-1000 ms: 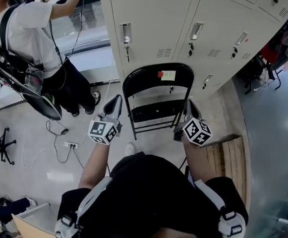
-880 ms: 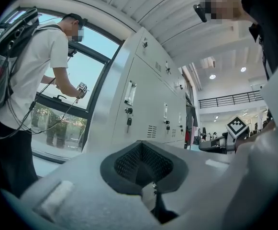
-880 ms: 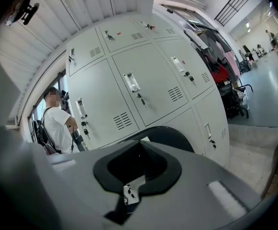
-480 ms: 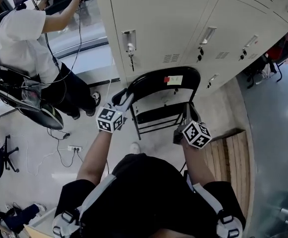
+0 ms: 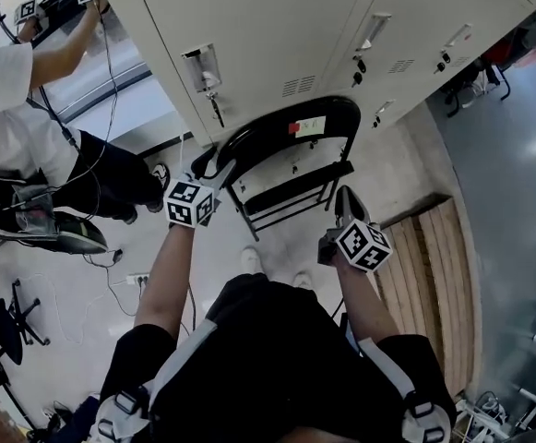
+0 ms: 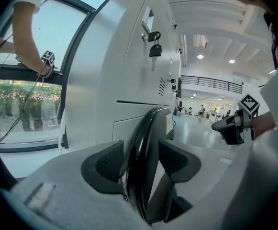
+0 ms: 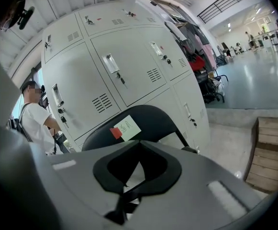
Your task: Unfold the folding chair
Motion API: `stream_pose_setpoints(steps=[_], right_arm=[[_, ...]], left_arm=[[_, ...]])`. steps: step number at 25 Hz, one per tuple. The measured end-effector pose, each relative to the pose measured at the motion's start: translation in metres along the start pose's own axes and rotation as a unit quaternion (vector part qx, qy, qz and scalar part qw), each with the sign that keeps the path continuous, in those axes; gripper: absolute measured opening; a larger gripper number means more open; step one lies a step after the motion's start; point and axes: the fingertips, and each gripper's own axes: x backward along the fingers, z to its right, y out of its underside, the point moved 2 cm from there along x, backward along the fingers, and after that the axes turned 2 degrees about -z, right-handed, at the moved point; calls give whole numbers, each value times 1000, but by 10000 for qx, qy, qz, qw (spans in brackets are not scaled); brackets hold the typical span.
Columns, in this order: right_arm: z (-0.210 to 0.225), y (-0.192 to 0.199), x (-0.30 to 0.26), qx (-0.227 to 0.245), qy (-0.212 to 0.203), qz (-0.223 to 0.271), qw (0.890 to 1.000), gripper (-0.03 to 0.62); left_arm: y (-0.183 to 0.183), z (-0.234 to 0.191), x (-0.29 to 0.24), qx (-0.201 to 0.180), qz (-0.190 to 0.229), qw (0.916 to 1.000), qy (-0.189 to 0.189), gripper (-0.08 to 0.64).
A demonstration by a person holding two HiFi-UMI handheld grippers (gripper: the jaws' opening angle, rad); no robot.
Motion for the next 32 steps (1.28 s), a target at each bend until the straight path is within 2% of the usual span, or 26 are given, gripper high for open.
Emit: stream_pose_setpoints(steps=[7, 13, 19, 21, 24, 29, 32], right_arm=[[14, 22, 2, -148, 364, -129, 9991, 5], [17, 52, -12, -360, 499, -398, 9973, 5], [16, 75, -24, -416, 525, -666, 9955, 6], [17, 81, -29, -483, 524, -730, 9948, 6], [21, 91, -35, -683, 581, -818, 9926, 6], [30, 120, -44, -1404, 881, -1100, 9800, 103], [31, 142, -50, -1632, 1038, -1287, 9726, 176]], left_arm=[[5, 2, -19, -318, -253, 9982, 443, 235], [7, 15, -37, -532, -444, 9943, 813, 234], [0, 21, -45, -709, -381, 9933, 825, 232], [0, 19, -46, -705, -403, 9935, 800, 196], [1, 20, -46, -684, -417, 9934, 827, 188], [3, 38, -33, -764, -272, 9916, 1004, 176], [4, 53, -24, -806, -203, 9903, 1109, 169]])
